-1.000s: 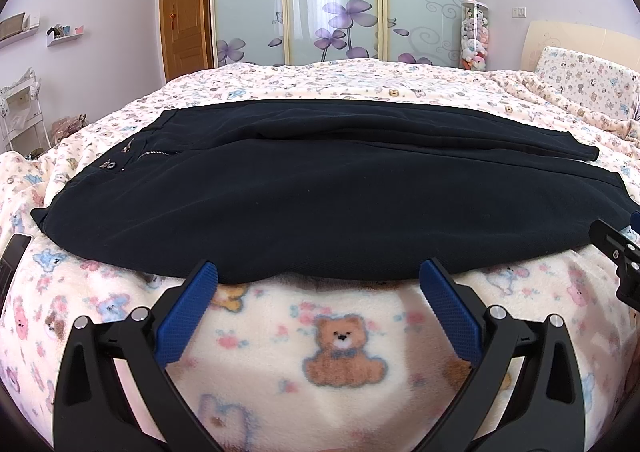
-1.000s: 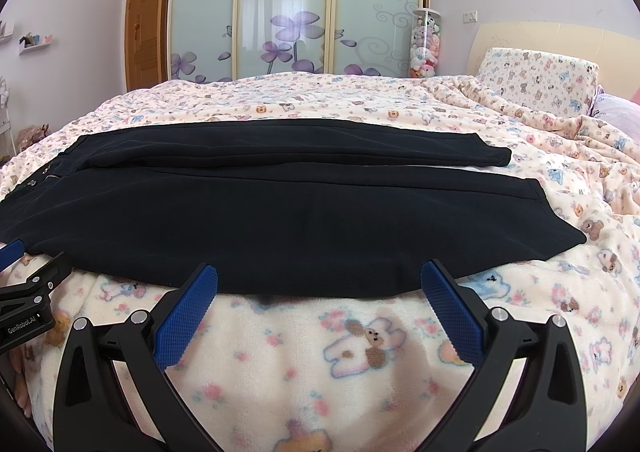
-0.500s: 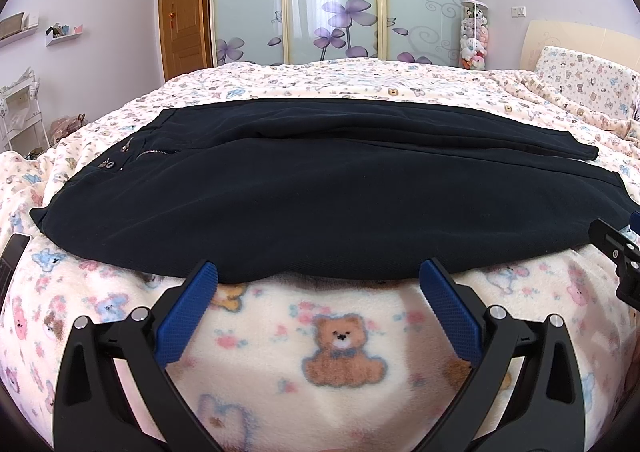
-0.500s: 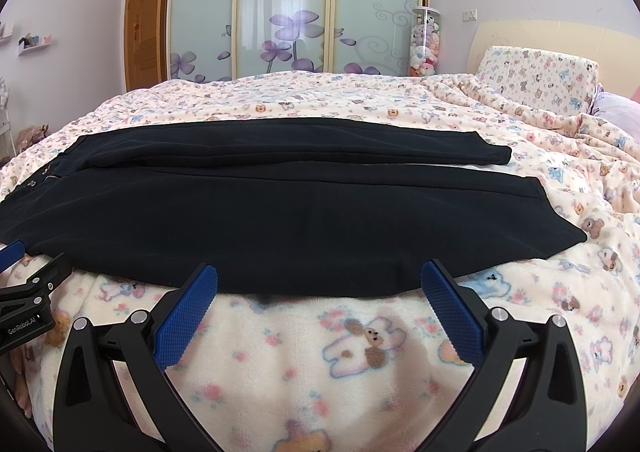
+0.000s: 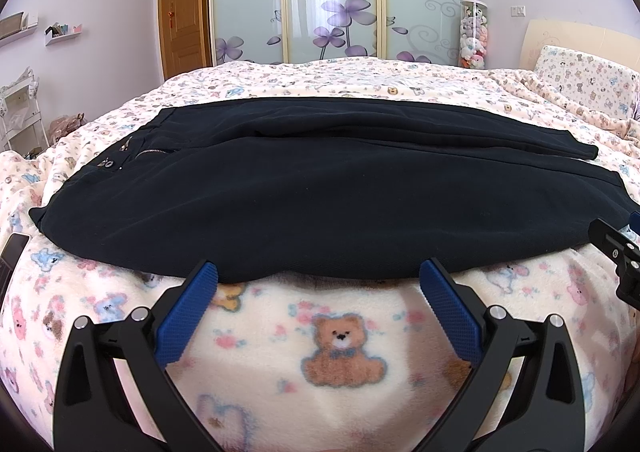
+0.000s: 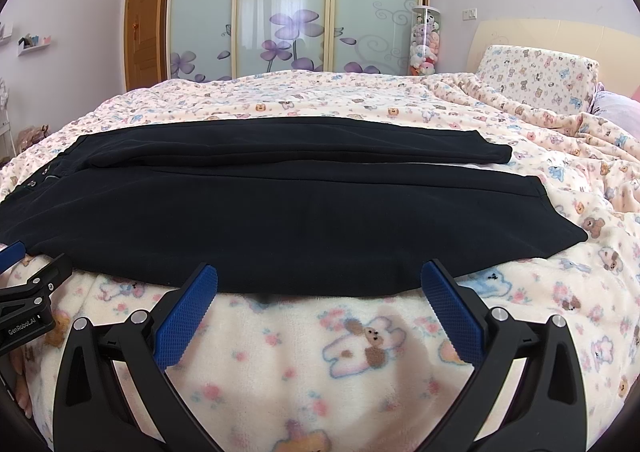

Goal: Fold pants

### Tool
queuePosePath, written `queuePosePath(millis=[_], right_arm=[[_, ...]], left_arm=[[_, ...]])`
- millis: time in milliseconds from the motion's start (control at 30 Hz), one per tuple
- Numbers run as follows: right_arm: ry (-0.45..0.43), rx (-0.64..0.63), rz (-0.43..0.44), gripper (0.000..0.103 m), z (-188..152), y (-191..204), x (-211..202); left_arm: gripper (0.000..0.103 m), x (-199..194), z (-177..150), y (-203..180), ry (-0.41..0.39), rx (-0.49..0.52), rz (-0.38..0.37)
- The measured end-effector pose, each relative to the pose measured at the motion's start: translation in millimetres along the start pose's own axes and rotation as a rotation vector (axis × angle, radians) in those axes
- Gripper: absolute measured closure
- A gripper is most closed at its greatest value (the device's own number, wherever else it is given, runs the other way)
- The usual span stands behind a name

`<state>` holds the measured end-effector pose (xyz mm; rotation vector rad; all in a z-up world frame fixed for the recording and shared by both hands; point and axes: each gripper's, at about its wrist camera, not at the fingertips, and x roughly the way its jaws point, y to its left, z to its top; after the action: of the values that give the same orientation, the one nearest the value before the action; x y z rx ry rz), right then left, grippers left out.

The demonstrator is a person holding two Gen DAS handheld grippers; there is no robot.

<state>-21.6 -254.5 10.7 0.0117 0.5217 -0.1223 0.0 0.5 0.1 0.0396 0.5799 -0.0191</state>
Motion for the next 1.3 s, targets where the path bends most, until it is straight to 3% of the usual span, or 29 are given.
queuePosePath(millis=[1300], right_arm=[[0.002, 0.009, 0.004, 0.001, 0.4, -6.2, 0.1]], left_arm=[[0.002, 0.2, 0.1, 0.1, 0.004, -0.001, -0.002]])
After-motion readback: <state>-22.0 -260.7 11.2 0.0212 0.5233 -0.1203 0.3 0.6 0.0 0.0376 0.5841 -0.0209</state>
